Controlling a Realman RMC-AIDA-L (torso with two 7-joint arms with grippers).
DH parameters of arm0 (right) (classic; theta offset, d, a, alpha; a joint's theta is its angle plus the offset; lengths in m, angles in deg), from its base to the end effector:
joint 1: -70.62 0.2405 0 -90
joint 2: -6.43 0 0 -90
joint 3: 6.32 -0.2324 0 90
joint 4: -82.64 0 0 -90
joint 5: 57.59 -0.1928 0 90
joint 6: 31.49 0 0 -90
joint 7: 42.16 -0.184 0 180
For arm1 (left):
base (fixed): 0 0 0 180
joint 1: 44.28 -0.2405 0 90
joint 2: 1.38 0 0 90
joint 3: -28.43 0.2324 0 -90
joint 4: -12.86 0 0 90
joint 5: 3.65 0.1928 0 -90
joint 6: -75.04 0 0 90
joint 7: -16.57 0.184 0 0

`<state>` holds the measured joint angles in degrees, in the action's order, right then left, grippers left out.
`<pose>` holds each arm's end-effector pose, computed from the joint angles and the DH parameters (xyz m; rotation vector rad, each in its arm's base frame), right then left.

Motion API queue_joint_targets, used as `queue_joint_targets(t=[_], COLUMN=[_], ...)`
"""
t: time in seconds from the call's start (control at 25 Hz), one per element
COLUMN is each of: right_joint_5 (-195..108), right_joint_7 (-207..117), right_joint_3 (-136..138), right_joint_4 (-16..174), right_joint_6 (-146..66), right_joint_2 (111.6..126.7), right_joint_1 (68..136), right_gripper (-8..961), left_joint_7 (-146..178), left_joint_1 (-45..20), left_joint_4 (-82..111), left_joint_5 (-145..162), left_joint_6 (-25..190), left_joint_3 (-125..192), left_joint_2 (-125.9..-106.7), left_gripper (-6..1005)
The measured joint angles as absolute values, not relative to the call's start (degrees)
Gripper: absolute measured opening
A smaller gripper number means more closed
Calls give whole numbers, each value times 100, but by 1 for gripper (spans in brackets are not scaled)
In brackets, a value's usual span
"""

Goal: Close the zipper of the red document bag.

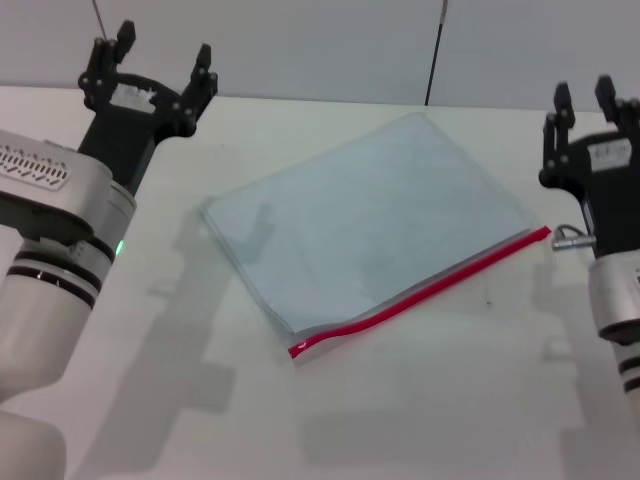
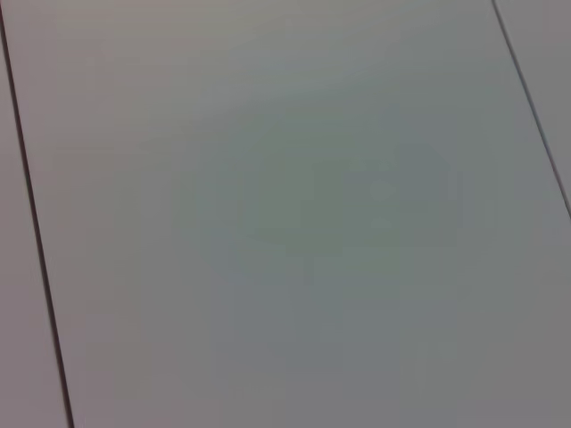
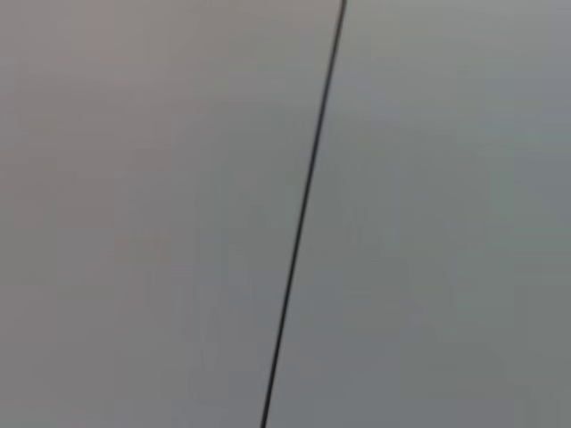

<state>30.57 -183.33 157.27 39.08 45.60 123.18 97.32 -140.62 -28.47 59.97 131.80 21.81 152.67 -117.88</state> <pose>0.1864 0.3359 -0.0315 -1.5316 0.2732 0.6511 -0.1953 0.3679 0.0079 -1.5895 -0.2551 -0.6960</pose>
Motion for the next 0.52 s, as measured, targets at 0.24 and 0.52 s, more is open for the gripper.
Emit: queue_joint_targets(t=[0.24, 0.52], right_joint_5=[2784, 2778], right_joint_7=[-18484, -18720], right_joint_3=[15824, 15836], right_joint_4=[4002, 4068], right_joint_6=[4520, 4337], right_joint_2=[12346, 12338], right_joint_1=[9676, 9698], right_gripper=[350, 350], left_joint_7=[-14164, -14164], left_joint_1=[-2832, -2778], left_joint_4=[5898, 5780], left_joint_5=[13077, 12883], left_joint_6=[2005, 1990], left_joint_3=[15487, 15517], left_joint_2=[-11786, -11784], left_gripper=[829, 829])
